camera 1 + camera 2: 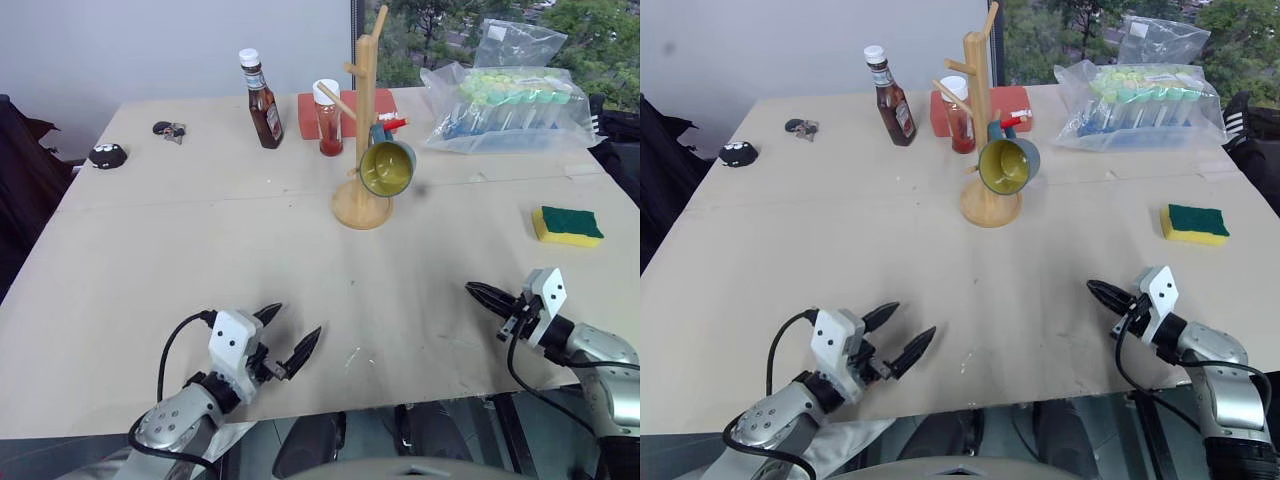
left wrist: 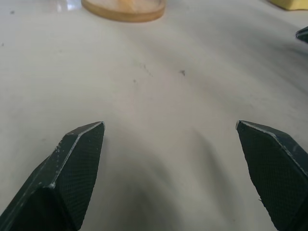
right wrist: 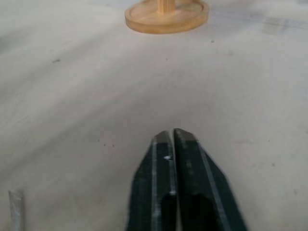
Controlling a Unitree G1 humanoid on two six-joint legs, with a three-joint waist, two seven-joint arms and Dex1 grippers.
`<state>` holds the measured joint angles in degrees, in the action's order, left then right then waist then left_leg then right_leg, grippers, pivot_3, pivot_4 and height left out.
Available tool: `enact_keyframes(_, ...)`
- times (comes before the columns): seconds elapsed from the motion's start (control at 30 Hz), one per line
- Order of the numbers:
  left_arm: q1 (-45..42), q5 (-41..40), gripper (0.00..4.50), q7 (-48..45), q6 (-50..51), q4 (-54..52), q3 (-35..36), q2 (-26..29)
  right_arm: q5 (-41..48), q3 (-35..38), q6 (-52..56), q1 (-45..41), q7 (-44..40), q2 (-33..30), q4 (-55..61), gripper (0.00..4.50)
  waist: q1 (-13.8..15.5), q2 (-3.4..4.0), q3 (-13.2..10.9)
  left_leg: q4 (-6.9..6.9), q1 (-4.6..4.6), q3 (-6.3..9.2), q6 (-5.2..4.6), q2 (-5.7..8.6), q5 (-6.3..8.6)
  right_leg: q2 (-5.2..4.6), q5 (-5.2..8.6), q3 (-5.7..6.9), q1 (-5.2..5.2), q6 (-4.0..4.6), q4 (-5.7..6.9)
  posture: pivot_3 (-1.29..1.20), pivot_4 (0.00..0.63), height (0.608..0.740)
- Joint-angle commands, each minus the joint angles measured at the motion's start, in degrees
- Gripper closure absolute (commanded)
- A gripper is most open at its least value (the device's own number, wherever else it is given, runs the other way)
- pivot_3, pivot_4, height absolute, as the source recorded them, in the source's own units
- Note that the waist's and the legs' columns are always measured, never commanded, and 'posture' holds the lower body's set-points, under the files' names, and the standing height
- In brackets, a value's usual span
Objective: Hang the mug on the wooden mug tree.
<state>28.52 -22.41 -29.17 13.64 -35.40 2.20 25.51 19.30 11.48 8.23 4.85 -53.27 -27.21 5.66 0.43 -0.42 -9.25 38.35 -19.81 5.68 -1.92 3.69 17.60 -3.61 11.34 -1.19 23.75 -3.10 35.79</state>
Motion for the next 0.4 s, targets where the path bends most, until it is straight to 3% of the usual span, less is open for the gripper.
enact_keyframes(0.03, 1.05, 0.69, 0.00, -0.66, -2.93, -0.28, 0.90, -0.54, 0.75, -0.05, -0.87, 0.67, 0.26, -0.88, 0.53, 3.05, 0.05, 0.00, 0.00, 0.00, 0.00, 0.00, 0.00, 0.00, 0.00, -0.01, 0.00, 0.00, 0.00, 0.00, 0.00, 0.00, 0.150, 0.740)
enact_keyframes(0.23, 2.32, 1.22, 0.00, -1.29, -4.65, 0.10, 0.67, -1.29, 1.39, 0.32, -1.39, 1.90, 1.22, -0.59, 1.01, 0.12, 0.24, 0.00, 0.00, -0.01, -0.02, 0.01, -0.01, 0.00, 0.01, -0.06, 0.03, 0.00, 0.00, -0.04, -0.04, 0.00, 0.150, 0.740)
enact_keyframes(0.4, 2.30, 4.01, 0.00, -1.18, -6.63, 1.00, 0.17, -0.98, 1.39, 0.30, -1.70, 2.00, 2.96, -0.29, 0.98, 0.02, 0.23, -0.01, -0.01, -0.01, -0.02, 0.02, -0.01, 0.00, 0.01, -0.04, 0.04, 0.02, 0.00, -0.06, -0.04, 0.00, 0.150, 0.740)
